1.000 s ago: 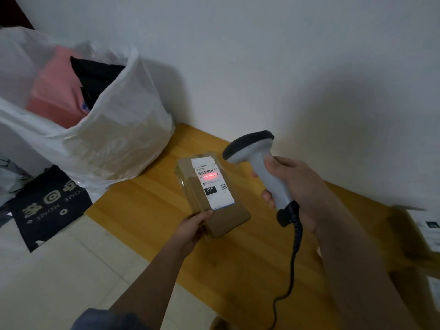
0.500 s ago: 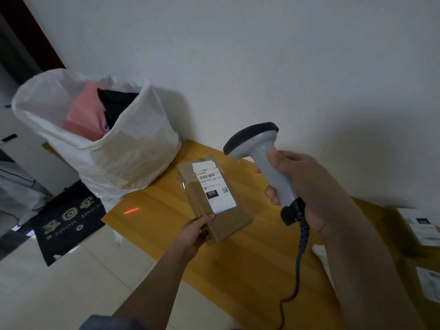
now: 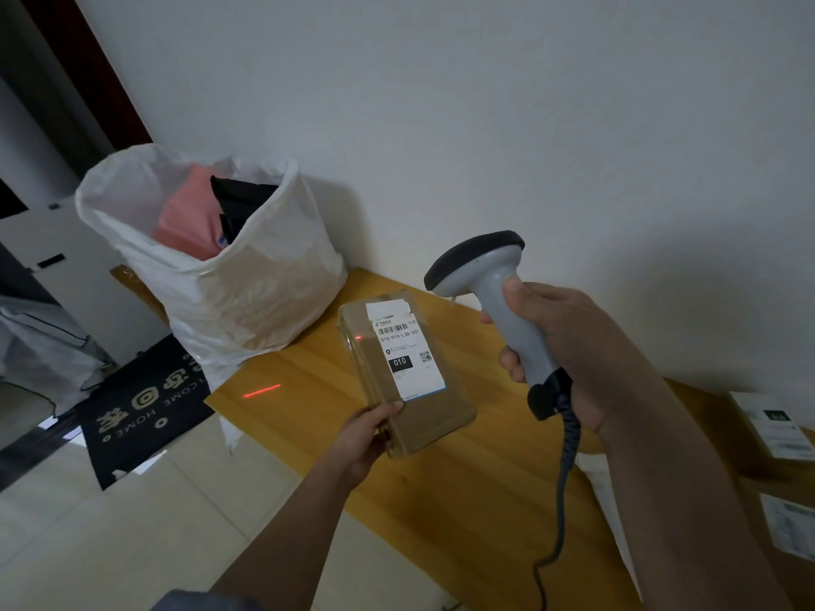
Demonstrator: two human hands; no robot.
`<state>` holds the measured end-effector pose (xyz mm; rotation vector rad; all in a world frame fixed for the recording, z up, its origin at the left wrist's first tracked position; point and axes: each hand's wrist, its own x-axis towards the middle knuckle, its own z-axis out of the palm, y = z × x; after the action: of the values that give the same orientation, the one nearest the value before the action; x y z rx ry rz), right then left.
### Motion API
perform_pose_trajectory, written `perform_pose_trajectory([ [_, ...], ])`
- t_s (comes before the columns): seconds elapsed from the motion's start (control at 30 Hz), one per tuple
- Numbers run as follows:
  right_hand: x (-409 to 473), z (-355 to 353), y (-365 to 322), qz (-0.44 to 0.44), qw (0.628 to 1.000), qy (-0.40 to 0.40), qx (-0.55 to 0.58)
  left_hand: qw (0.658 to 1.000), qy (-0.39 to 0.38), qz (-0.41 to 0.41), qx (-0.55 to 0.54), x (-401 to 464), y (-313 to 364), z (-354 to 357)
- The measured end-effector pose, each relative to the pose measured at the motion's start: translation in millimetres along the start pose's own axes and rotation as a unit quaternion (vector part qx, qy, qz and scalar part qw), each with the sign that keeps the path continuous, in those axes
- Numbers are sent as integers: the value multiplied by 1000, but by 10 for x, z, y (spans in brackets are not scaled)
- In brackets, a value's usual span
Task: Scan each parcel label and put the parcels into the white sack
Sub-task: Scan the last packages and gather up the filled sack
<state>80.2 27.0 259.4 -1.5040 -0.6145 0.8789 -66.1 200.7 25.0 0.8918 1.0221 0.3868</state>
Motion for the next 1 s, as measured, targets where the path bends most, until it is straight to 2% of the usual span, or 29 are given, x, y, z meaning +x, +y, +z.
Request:
perform_pose_trajectory([
  [0.27,56,191,-6,17,999,-31,23,1000,22,21,1,-254,123,-163],
  [0.4,141,367,-39,34,996,-37,73,995,57,86,6,-355,447,-250],
  [0.53,283,585,-98,28,994,-27,107,973,118,196,-6,-445,1086,-365],
  [0.67,515,858,-146,18,994,-28,104,931,189,306,-62,-508,1827,-557],
  [0.87,1068,1505,-158,16,995,-34,87,895,277,324,-127,-197,2809,-1004],
  [1.0,1573,2011,-199,27,995,-20,97,899,295,303,-112,260,3432,-1468],
])
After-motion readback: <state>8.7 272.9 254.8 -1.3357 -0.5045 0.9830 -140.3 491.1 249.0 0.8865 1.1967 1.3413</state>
